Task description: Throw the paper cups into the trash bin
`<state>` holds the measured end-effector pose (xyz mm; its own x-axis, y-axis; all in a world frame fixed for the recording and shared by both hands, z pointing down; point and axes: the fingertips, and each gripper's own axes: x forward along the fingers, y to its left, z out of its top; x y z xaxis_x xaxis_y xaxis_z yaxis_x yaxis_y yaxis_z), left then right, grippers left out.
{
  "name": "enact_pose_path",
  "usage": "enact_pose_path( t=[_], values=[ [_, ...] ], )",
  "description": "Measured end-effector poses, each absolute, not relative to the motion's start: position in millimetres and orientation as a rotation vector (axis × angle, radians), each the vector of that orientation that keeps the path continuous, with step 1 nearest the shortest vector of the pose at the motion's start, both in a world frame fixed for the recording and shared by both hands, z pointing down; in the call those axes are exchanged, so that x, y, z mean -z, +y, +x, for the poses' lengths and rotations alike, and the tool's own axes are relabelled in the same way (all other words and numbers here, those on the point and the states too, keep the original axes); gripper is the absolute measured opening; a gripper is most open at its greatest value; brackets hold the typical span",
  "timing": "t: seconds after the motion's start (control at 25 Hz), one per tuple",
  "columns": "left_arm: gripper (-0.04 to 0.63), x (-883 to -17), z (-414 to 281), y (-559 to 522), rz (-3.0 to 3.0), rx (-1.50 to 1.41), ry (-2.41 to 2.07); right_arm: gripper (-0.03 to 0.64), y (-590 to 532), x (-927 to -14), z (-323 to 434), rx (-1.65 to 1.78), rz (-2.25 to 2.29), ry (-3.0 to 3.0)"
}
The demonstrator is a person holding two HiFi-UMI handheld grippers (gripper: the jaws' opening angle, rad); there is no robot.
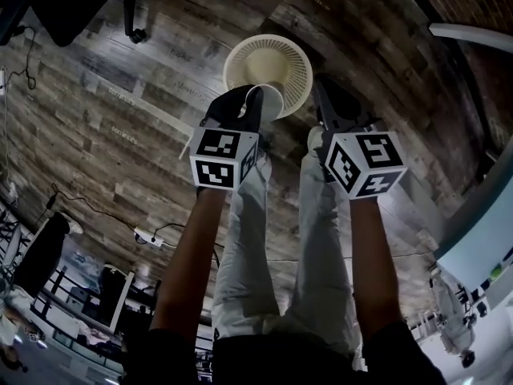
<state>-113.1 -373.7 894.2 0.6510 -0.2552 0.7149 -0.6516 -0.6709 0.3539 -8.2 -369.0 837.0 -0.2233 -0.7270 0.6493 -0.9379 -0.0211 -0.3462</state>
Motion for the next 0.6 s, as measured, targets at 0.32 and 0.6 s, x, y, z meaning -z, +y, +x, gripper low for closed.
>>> enact_pose_path(
  t=[0.32, 0.6],
  values=[
    [0.035, -976, -125, -365, 2.221, -0.960, -0.724, 0.003, -348, -905, -16, -1.103, 1.667, -1.939],
    [0.035, -1024, -125, -373, 2.207, -0.965, -0.783, 0.003, -342, -942, -17, -1.138, 1.625, -1.898]
  ],
)
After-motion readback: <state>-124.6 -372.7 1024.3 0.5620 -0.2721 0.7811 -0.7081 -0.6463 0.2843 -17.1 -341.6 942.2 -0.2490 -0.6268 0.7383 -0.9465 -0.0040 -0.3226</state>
